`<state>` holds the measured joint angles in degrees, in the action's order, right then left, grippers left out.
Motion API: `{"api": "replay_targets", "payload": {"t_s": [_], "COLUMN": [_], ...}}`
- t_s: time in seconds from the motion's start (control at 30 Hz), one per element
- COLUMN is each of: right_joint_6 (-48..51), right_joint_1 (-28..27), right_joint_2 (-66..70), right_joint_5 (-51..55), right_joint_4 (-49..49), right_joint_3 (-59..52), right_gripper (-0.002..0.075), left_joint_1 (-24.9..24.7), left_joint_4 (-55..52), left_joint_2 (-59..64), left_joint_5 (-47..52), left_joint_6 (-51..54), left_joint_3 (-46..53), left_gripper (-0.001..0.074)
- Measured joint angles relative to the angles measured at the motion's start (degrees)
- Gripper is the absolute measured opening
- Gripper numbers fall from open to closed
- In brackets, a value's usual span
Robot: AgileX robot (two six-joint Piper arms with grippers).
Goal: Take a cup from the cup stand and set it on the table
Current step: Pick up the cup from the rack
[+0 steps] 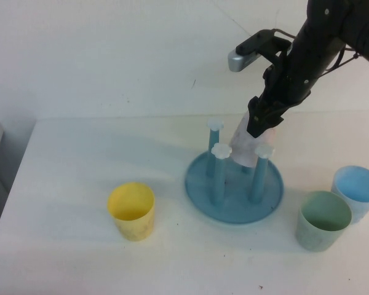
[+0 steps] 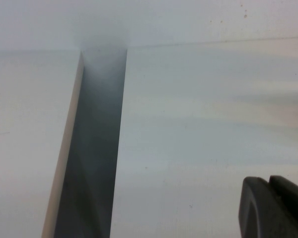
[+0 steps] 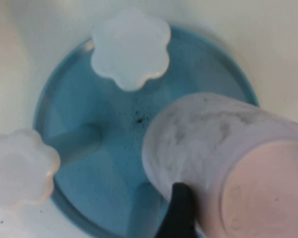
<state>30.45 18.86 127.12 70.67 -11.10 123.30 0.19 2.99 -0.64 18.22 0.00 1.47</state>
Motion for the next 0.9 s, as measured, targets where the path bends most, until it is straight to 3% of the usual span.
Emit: {"api": "replay_targets", "payload": {"t_s": [0.9], "right_joint_6": [0.32], "right_joint_1": [0.00], "right_joint_2": [2.99], "right_joint_5": [-0.26], "right_joint_4": [-1.93], "right_joint_3": [2.61], "right_gripper": [0.0550], "left_joint_1": [0.00], "left_joint_4": [0.00], "left_joint_2": [0.00], "left_joint_5": [0.00], "left_joint_6": [0.00], "left_joint_3": [0.00], "left_gripper": [-0.0003]}}
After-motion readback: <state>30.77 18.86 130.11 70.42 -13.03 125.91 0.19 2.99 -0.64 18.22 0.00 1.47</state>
